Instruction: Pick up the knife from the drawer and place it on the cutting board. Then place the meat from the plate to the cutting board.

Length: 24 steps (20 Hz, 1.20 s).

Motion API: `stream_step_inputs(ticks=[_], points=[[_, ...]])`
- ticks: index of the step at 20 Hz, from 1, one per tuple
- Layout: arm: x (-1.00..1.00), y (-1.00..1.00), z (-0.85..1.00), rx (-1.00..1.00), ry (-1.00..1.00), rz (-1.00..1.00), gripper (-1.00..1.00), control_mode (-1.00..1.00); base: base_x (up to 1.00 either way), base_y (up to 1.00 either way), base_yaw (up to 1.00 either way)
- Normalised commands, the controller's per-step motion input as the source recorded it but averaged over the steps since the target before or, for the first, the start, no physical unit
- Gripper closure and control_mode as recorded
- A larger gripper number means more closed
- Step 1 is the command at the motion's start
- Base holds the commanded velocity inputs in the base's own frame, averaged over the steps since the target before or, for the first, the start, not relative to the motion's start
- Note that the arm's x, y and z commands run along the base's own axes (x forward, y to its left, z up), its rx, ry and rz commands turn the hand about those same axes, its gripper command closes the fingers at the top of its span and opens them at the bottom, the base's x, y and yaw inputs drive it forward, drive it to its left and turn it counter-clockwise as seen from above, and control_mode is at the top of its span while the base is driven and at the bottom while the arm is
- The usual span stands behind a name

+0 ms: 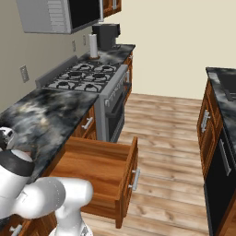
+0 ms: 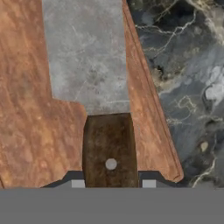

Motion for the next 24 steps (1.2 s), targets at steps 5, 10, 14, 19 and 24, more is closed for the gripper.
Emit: stream_step_inputs(ticks=[5,10,14,19,24], points=[[0.1,0.0,-0.35,0.0,0.03,0.02,1.0,-1.0,0.0,0.0,0.0],[0.01,0.0,-0.31,0.0,0.06,0.03,1.0,-1.0,0.0,0.0,0.0],[0.1,0.08,-0.34,0.0,0.09,0.03,1.0,-1.0,0.0,0.0,0.0],[0.2,0.15,-0.29,-0.02,0.07,0.02,1.0,-1.0,0.0,0.0,0.0],[0.04,0.1,-0.21,-0.02,0.06,0.03,1.0,-1.0,0.0,0.0,0.0]])
